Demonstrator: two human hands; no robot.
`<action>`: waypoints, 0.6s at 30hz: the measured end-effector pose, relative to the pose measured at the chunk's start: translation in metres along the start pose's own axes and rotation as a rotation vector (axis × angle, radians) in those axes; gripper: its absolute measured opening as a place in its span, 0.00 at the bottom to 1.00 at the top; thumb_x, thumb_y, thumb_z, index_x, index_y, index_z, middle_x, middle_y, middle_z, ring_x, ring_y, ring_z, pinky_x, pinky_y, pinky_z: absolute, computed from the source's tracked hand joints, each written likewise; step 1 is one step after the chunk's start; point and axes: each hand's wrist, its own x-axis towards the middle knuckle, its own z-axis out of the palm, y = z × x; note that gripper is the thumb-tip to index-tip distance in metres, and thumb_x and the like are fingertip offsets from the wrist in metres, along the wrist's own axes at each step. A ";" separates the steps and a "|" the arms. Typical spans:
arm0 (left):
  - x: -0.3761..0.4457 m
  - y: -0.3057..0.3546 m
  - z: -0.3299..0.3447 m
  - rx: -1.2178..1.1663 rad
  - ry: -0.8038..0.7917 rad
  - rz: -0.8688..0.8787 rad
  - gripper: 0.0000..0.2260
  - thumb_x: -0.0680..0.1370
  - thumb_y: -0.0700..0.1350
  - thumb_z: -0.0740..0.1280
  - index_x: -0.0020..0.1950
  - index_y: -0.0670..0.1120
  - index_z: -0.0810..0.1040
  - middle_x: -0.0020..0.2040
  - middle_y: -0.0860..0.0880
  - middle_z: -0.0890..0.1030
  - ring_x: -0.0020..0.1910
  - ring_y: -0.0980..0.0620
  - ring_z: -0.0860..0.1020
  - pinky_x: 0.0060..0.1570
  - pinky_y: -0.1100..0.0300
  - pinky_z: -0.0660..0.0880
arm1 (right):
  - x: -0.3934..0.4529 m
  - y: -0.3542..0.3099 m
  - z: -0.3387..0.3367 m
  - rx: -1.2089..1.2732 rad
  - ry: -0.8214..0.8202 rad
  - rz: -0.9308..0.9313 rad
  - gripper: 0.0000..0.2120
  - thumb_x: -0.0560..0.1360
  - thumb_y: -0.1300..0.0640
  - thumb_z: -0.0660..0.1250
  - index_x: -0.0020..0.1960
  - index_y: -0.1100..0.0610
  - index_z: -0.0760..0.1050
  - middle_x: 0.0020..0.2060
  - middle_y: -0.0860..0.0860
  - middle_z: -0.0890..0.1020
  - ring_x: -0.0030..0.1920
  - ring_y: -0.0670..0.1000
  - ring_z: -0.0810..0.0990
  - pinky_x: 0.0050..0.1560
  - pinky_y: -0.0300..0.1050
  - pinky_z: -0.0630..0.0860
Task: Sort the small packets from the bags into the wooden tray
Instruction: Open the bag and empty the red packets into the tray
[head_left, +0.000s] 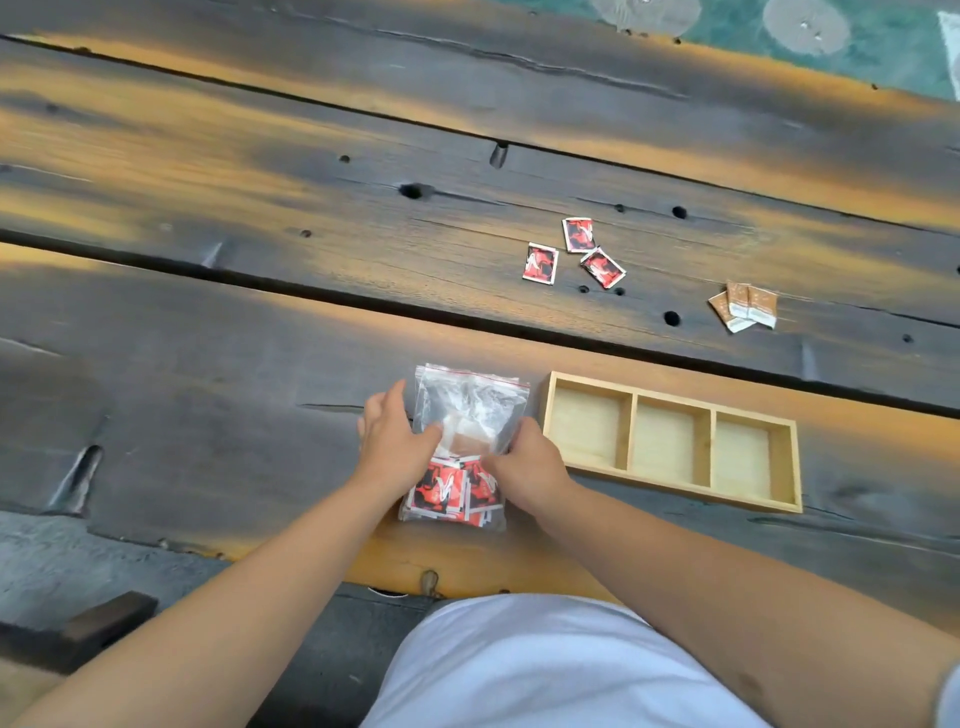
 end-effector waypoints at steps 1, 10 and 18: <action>0.004 0.005 -0.001 0.007 0.002 0.035 0.32 0.77 0.48 0.66 0.78 0.49 0.55 0.75 0.46 0.60 0.74 0.44 0.57 0.71 0.48 0.59 | 0.002 -0.003 -0.003 0.015 0.034 -0.014 0.23 0.74 0.58 0.69 0.65 0.58 0.65 0.54 0.57 0.80 0.50 0.56 0.82 0.50 0.56 0.81; 0.017 0.025 -0.007 -0.092 0.024 0.080 0.26 0.78 0.41 0.66 0.75 0.50 0.63 0.62 0.46 0.76 0.62 0.48 0.74 0.57 0.55 0.73 | 0.020 -0.022 -0.036 0.105 0.098 -0.112 0.31 0.76 0.56 0.68 0.75 0.53 0.60 0.64 0.55 0.76 0.53 0.53 0.76 0.56 0.45 0.75; -0.011 0.026 -0.018 -0.307 -0.111 0.216 0.11 0.79 0.34 0.64 0.44 0.49 0.78 0.39 0.50 0.79 0.35 0.64 0.76 0.38 0.72 0.72 | 0.012 -0.021 -0.068 -0.235 -0.149 -0.376 0.09 0.78 0.53 0.67 0.52 0.55 0.84 0.47 0.50 0.86 0.49 0.48 0.80 0.53 0.43 0.74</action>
